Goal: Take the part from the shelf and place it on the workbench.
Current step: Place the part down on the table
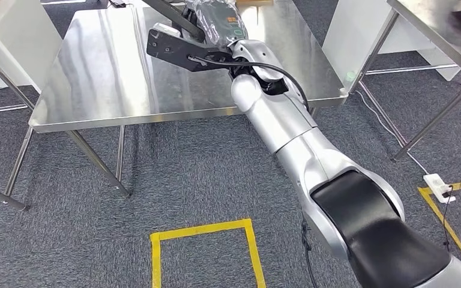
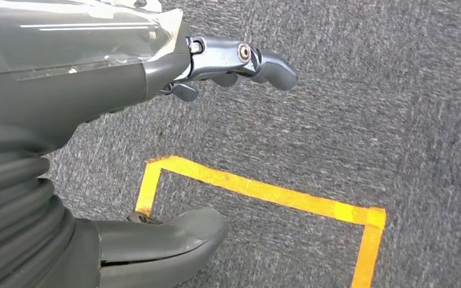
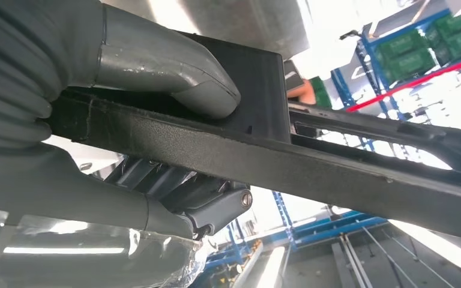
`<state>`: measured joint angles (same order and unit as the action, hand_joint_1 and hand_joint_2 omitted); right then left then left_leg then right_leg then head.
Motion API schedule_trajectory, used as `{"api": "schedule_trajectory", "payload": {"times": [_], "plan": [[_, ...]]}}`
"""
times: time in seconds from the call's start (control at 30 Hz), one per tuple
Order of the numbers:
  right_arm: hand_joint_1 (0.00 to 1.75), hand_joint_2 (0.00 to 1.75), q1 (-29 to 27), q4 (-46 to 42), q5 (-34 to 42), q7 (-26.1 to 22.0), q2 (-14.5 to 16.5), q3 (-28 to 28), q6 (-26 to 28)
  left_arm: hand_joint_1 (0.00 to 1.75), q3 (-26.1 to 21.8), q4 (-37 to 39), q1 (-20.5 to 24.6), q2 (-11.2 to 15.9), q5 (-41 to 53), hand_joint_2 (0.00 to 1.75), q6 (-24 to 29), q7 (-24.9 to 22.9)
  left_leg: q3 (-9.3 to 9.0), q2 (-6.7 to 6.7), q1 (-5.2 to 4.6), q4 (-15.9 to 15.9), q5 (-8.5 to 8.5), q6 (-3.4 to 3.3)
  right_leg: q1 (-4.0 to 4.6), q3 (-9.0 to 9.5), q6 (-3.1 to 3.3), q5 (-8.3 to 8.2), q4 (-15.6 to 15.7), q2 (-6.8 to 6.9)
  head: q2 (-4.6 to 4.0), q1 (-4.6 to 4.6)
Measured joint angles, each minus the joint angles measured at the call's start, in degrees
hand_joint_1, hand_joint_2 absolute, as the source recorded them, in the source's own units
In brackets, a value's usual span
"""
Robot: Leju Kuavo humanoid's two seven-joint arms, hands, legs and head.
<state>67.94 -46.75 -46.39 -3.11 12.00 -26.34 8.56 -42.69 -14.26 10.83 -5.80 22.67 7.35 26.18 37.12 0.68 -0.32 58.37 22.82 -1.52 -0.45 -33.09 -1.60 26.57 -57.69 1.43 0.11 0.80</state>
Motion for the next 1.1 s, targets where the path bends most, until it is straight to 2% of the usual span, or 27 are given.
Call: {"api": "schedule_trajectory", "payload": {"times": [0.03,0.3,1.1], "plan": [[1.75,1.75,0.0,0.2,0.1,-0.1,0.0,0.0,0.1,0.0,0.0,0.0,0.0,0.0,0.0,1.75,0.0,0.0,0.03,0.08,-0.06,0.0,0.01,-0.06,-0.08,0.06,-0.25,-0.16,0.0,0.02,0.0,0.0],[1.75,1.75,0.1,1.7,0.1,-0.3,0.1,0.0,0.5,0.0,0.0,0.0,-0.1,0.0,-0.4,1.75,0.0,0.0,0.08,0.15,-0.21,0.0,-0.08,-0.26,-0.2,0.14,-0.54,-0.31,0.2,0.05,0.0,0.0],[1.75,1.75,0.4,3.4,0.3,-1.2,0.0,0.1,1.2,0.0,0.0,0.0,0.0,0.0,-0.2,1.75,0.0,-0.3,0.05,0.13,0.03,0.0,-0.1,-0.28,-0.13,0.08,-0.57,-0.33,0.2,0.04,0.0,-0.01]]}}
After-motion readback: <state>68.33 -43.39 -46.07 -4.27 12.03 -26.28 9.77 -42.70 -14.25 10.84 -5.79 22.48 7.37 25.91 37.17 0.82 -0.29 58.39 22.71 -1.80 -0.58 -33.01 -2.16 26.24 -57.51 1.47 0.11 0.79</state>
